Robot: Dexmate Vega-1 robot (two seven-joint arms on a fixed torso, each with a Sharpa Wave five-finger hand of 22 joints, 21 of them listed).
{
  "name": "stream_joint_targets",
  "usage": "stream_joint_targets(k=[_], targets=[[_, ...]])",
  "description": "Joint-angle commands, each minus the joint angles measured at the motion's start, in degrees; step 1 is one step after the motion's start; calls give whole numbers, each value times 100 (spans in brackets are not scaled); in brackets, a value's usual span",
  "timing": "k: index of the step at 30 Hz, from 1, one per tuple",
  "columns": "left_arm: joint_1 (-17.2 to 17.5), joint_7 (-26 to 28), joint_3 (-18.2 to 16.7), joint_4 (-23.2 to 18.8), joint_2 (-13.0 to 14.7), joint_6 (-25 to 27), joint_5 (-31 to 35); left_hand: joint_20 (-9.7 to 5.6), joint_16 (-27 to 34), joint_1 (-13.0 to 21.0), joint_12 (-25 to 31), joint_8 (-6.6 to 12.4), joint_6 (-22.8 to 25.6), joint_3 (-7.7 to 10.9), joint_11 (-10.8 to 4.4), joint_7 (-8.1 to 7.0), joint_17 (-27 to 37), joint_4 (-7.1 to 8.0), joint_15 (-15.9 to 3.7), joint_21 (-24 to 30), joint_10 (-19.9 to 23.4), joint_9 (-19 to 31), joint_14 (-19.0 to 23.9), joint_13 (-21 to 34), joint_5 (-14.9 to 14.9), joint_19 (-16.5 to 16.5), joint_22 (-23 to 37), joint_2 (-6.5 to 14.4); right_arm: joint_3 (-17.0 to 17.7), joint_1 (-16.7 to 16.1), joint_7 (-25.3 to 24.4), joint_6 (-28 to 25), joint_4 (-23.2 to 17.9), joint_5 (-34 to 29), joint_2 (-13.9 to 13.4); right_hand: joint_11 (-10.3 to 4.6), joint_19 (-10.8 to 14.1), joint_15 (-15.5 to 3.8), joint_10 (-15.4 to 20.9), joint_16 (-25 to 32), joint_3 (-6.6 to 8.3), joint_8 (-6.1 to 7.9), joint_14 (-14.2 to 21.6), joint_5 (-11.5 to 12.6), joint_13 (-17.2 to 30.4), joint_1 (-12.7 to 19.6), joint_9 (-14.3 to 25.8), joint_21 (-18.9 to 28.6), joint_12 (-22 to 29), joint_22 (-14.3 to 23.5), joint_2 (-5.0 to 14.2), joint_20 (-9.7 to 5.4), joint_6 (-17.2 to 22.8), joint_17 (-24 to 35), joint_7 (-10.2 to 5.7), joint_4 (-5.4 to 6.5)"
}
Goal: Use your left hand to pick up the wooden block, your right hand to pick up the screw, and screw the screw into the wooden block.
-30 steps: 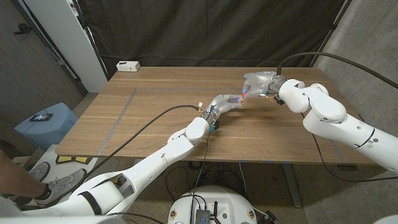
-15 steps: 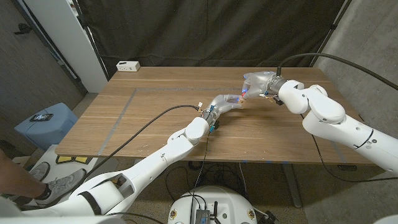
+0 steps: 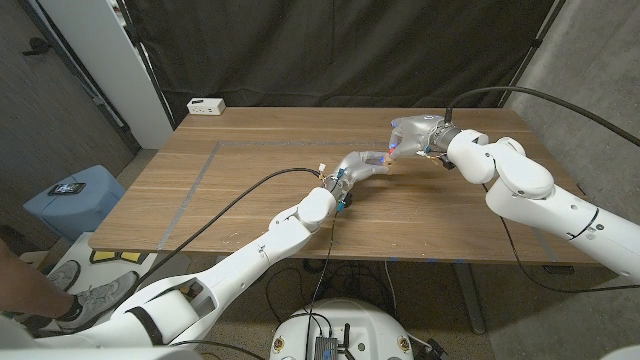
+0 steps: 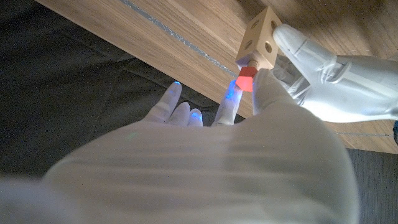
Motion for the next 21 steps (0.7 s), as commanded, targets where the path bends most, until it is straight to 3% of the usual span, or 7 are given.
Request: stream_joint_targets(k=[1,21], targets=[[-16,-24,3,43,-10,-4,-17,5,-25,2,30,38,33,29,4,21,10,16,-431,-1,71,6,55,10,33,53,23,22,-12,2,-94,30,57,60,27,-7,81,0,95,42,3,76,63,-15,18,-3,45,31,34,14,-15,-24,141,11,24,38],[-33,-40,1,88,-26,-15,-44,10,-32,-5,31,42,44,41,4,28,6,15,-419,0,76,6,59,9,33,58,23,22,-66,15,-377,96,240,135,137,-1,322,-105,469,85,-14,311,288,-24,15,-130,142,61,87,13,-35,-111,472,14,133,80]])
